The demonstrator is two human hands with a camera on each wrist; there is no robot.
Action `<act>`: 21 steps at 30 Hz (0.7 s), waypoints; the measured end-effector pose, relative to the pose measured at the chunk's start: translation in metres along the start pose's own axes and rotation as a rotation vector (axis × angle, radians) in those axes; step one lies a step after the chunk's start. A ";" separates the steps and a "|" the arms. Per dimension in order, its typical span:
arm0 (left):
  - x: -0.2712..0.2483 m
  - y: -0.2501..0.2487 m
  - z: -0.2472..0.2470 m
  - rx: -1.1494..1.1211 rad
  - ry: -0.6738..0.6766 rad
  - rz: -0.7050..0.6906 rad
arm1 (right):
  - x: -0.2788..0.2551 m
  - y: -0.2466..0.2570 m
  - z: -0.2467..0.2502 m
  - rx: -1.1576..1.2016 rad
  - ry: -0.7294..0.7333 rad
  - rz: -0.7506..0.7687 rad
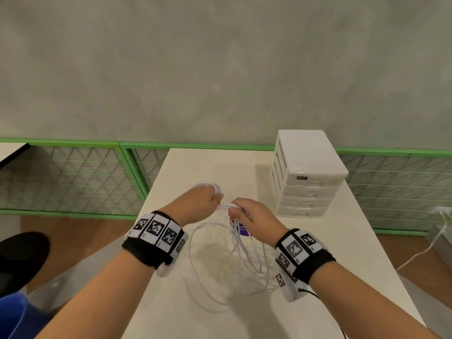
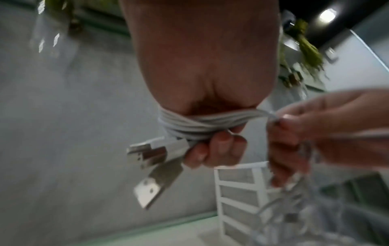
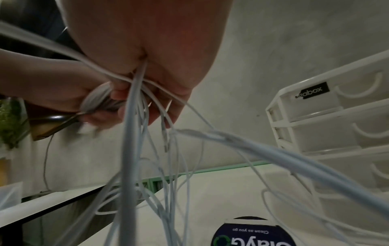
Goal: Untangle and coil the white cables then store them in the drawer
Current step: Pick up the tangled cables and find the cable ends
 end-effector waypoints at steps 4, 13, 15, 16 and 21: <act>-0.010 -0.012 -0.005 -0.238 0.165 0.083 | 0.002 -0.014 0.003 0.017 -0.063 0.015; -0.006 -0.002 0.006 -0.071 -0.157 0.060 | -0.003 -0.030 0.013 0.021 -0.169 -0.218; -0.007 -0.001 0.006 -0.088 -0.195 0.082 | -0.004 -0.036 0.015 0.008 -0.173 -0.287; -0.007 -0.001 0.006 -0.109 -0.200 0.087 | -0.005 -0.037 0.015 -0.025 -0.189 -0.302; -0.009 -0.004 0.002 -0.156 -0.171 0.105 | -0.011 -0.017 0.017 -0.046 -0.358 -0.018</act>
Point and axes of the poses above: each hand's wrist, its own x-axis towards the middle knuckle, its own z-axis out of the back of the hand, y = z × x, the point moved 2 cm from there along x, towards the middle knuckle, and after that the axes turned 7 degrees about -z, right-handed, at the moved point
